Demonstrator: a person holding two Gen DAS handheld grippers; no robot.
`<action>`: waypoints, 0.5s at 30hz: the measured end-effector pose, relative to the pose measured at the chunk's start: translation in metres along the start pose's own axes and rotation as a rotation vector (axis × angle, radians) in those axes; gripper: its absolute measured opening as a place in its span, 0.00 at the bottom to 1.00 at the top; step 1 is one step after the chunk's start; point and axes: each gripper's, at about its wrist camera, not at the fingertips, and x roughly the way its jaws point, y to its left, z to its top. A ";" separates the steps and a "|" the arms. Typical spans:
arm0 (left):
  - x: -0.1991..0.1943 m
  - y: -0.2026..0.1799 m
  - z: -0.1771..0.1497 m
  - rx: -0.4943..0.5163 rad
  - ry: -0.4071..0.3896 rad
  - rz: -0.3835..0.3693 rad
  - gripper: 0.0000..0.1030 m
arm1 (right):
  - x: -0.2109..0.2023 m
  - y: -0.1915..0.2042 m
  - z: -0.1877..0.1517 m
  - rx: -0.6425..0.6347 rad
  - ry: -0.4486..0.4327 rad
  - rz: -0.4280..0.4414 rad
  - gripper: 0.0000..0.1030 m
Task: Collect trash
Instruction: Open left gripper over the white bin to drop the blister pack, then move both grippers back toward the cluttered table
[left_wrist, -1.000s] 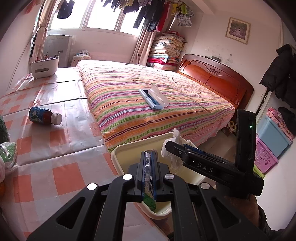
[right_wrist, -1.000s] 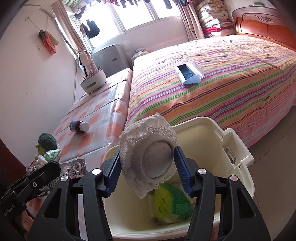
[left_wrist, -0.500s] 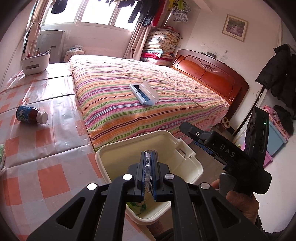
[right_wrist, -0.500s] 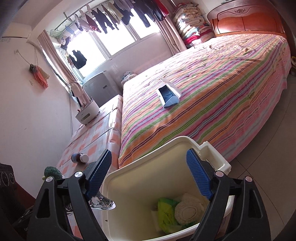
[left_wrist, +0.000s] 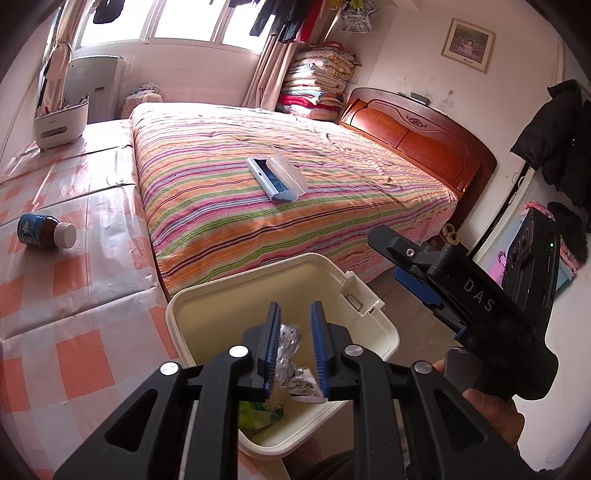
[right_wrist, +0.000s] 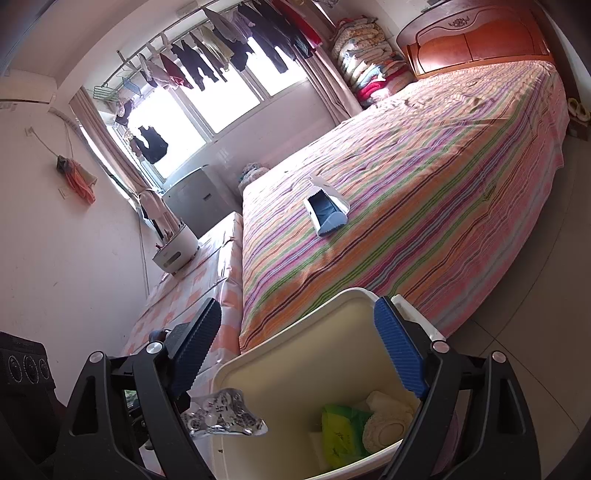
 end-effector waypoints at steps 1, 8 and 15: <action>-0.001 0.000 0.000 -0.004 -0.010 0.006 0.64 | 0.000 0.001 0.000 -0.001 0.001 0.003 0.81; -0.016 0.001 0.001 0.001 -0.072 0.039 0.76 | 0.003 0.006 -0.003 -0.012 0.008 -0.003 0.85; -0.037 0.026 0.000 -0.011 -0.116 0.137 0.76 | 0.005 0.020 -0.008 -0.061 0.002 0.009 0.86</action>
